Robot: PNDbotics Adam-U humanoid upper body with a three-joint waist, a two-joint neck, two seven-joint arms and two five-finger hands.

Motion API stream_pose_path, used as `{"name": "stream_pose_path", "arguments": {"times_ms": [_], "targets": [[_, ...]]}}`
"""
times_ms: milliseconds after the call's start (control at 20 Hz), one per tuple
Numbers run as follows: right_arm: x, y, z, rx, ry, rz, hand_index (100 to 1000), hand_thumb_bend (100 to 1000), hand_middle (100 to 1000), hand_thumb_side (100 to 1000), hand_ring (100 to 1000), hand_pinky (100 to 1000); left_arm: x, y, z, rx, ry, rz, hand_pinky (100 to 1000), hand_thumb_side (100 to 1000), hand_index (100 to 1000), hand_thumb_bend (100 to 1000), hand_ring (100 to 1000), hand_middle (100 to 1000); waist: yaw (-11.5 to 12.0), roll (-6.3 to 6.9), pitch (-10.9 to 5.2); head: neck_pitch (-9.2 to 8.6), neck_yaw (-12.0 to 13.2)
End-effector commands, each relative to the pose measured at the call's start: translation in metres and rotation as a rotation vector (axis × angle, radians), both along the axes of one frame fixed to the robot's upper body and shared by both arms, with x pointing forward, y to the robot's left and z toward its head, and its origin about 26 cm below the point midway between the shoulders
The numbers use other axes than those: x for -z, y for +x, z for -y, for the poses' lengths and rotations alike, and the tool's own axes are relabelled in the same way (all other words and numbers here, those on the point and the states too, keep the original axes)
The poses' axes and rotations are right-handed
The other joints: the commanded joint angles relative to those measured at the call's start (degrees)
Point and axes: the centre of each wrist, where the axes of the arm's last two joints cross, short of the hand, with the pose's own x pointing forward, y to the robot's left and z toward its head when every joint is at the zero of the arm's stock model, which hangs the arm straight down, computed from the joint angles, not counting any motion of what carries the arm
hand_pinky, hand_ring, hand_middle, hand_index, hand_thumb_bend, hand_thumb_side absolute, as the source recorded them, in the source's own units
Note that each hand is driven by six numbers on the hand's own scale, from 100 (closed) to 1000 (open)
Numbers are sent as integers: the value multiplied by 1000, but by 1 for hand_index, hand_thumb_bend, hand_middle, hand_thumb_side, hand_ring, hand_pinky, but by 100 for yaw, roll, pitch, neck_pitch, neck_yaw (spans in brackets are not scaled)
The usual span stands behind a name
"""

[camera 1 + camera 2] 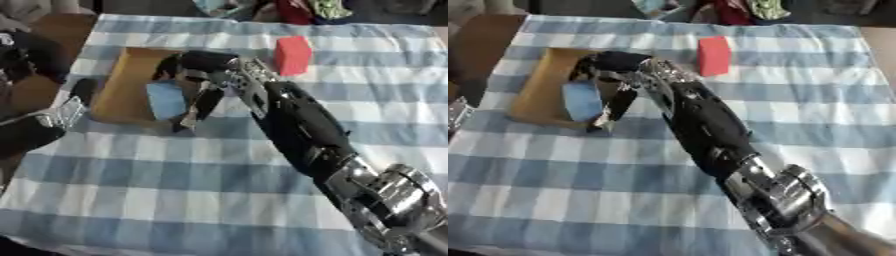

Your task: Pick up objects on the table and place them in the box.

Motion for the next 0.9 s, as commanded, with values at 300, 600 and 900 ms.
{"name": "stream_pose_path", "arguments": {"times_ms": [300, 600, 900], "targets": [[-68, 10, 43, 89, 121, 139, 885, 673, 841, 517, 757, 799, -7, -2, -4, -11, 13, 30, 510, 100, 639, 441, 542, 515, -135, 7, -121, -74, 104], [-85, 14, 87, 214, 161, 163, 881, 678, 836, 518, 757, 801, -5, -2, -8, -30, 18, 26, 510, 100, 639, 442, 542, 515, -243, 25, -112, -90, 168], [-76, 18, 130, 345, 150, 137, 874, 676, 826, 522, 754, 799, -5, -2, -10, -44, 20, 28, 509, 100, 639, 444, 543, 515, -315, 27, -81, -130, 201]]}}
